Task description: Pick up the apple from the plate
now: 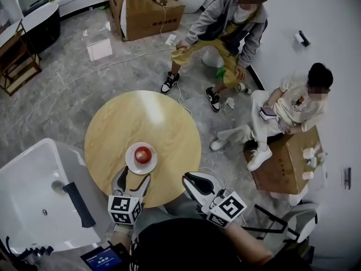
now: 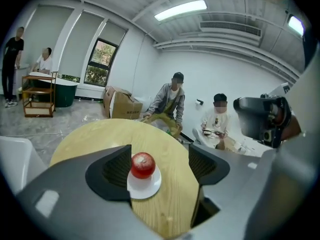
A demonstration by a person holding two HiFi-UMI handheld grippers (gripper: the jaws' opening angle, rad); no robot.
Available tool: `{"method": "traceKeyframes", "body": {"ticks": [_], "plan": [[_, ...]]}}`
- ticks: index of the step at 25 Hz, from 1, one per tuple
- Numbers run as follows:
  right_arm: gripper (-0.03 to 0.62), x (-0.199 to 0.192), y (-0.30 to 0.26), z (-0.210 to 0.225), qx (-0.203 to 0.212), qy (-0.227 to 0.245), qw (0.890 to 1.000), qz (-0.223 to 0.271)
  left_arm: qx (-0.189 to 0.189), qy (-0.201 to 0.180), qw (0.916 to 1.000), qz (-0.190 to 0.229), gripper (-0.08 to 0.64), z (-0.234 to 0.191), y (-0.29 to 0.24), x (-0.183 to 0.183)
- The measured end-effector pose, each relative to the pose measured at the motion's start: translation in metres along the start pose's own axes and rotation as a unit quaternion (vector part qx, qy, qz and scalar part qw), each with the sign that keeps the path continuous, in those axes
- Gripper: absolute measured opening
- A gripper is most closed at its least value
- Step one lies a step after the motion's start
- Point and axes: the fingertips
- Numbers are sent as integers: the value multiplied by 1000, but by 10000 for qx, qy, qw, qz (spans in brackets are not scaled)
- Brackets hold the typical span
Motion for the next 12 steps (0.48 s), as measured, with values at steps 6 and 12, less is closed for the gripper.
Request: {"method": "traceKeyframes", "body": {"ticks": [6,12], "plan": [[44,-12,-1,16,-151,-54,9997,-167,215,-36,9994,-260,436,-27,-41,-22],[46,-25,-2,34,-371,-191,9988,-257,412,-152,9977,-525,489,-49,-79,-46]]}}
Point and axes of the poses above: the fingertips, and each gripper's own axes: y backward along the fingers, z to its right, x out of its top, and after that the axes turned 13 degrees about -x, right-handed
